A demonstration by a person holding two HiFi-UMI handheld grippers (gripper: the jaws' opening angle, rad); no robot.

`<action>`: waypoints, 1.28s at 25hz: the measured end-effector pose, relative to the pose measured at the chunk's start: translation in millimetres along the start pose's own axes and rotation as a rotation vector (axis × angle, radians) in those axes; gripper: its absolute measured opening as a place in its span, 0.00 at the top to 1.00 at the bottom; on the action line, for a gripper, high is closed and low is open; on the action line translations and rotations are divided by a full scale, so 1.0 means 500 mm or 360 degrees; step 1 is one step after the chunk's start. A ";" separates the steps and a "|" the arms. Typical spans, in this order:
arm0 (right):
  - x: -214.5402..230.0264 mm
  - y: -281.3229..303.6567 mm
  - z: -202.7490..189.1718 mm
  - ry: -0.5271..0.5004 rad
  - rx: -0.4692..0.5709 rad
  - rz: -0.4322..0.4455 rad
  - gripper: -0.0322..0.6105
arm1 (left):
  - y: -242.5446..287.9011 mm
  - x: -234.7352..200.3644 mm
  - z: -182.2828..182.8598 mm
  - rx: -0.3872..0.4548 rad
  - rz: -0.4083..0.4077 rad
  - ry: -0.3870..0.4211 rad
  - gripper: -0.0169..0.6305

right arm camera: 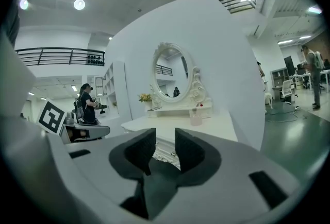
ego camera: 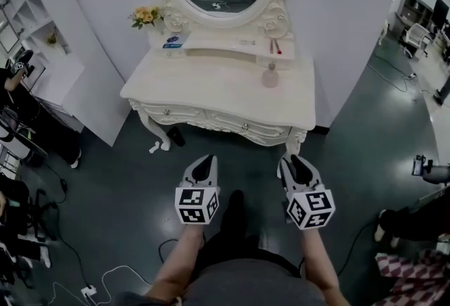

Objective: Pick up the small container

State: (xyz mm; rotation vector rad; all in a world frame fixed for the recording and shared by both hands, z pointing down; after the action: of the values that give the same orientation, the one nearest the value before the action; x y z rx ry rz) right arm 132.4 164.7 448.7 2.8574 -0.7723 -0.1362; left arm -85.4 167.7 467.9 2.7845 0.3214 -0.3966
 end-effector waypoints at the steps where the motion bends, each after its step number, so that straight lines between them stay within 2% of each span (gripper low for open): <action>1: 0.005 0.015 0.001 0.0001 -0.0002 0.0001 0.77 | 0.015 -0.007 0.005 0.0001 -0.0001 -0.0003 0.96; 17: 0.117 0.268 0.044 0.0020 -0.0019 -0.0128 0.77 | 0.280 -0.096 0.093 -0.0035 -0.0091 -0.0024 0.96; 32: 0.154 0.425 0.071 0.0018 -0.0063 -0.0253 0.77 | 0.422 -0.184 0.157 -0.0055 -0.0178 -0.0048 0.96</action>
State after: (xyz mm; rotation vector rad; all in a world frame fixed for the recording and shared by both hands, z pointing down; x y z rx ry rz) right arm 89.8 -60.1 452.0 2.8767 -0.5339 -0.1543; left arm -135.1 -70.1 481.0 2.7322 0.4739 -0.4541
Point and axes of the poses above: the fingertips, and each gripper's own axes: y forward along the fingers, x to its right, z out of its top, the point moved 1 cm from there along -y, backward along the fingers, and after that the axes turned 13 degrees about -y, right-handed, at the moved point
